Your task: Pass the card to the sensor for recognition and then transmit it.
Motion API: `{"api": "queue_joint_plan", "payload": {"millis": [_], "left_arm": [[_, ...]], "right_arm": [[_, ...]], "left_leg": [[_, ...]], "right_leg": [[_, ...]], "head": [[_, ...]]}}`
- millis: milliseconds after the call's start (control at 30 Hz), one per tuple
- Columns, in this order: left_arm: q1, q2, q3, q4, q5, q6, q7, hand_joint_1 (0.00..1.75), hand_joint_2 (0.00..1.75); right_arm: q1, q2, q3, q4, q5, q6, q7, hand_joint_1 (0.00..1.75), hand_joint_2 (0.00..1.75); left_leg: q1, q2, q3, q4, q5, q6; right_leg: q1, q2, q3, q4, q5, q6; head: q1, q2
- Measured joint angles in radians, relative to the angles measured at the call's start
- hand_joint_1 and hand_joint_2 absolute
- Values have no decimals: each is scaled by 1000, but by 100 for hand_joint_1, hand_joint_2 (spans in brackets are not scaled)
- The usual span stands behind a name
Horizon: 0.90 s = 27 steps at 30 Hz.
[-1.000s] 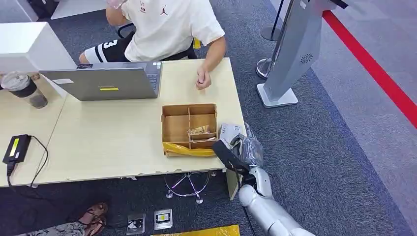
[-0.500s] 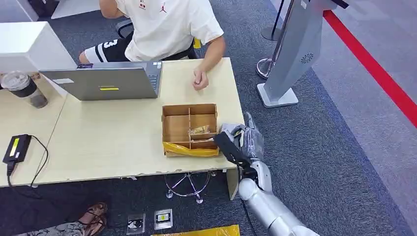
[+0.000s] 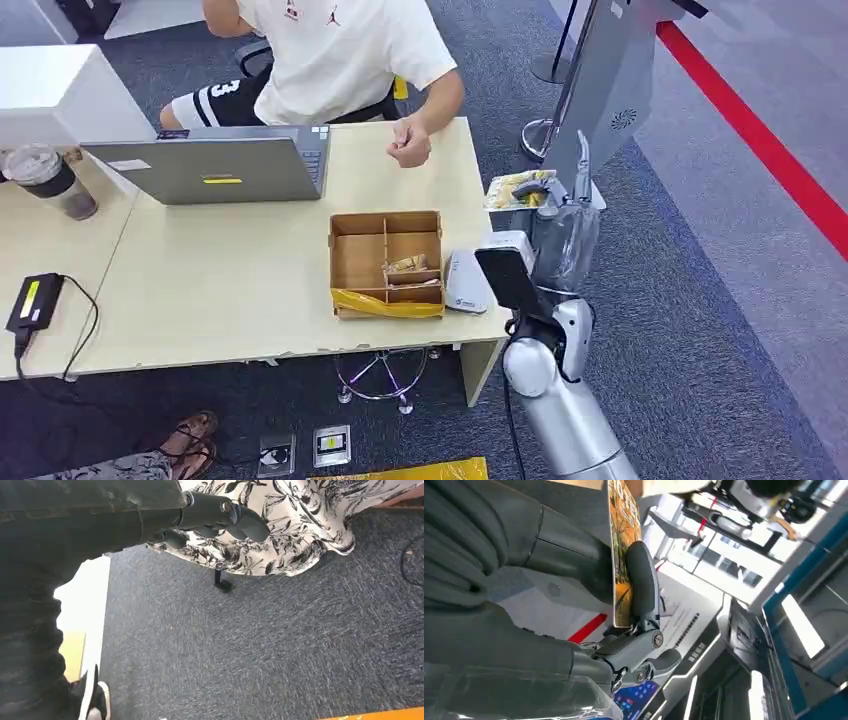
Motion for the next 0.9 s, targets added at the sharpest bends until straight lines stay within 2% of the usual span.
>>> {"api": "queue_joint_plan", "payload": {"millis": [133,267,467,700,833,900], "left_arm": [[0,0,0,0,-13,0,-11,0,175],[-5,-1,0,0,-33,-1,-40,0,175],[-8,-8,0,0,-55,-9,-57,0,175],[-20,-16,-8,0,-65,-21,-69,0,175],[-28,-23,-16,0,-63,-21,-69,0,175],[-28,-26,-16,0,-61,-19,-69,0,175]], "right_arm": [[-54,-5,45,-91,-76,8,81,175,175],[-163,-1,133,-55,-51,49,144,175,175],[-328,39,242,176,16,75,179,175,175],[-452,76,321,487,216,93,318,175,175],[-494,85,367,629,336,144,412,175,175],[-503,89,372,674,358,160,429,175,175]], "left_leg": [[0,2,0,0,0,0],[0,2,-1,0,1,-1],[1,0,-1,0,2,-2],[1,-2,-2,0,2,-2],[1,-2,-3,0,2,-2],[1,-2,-2,0,2,-2]], "right_leg": [[0,1,0,1,1,-1],[0,1,-1,1,1,-1],[1,0,-1,1,1,-1],[1,-2,-1,1,1,-1],[1,-2,-1,1,1,-1],[1,-2,-1,1,1,-1]], "head": [[0,0],[0,0],[0,0],[0,0],[0,0],[0,0]]}}
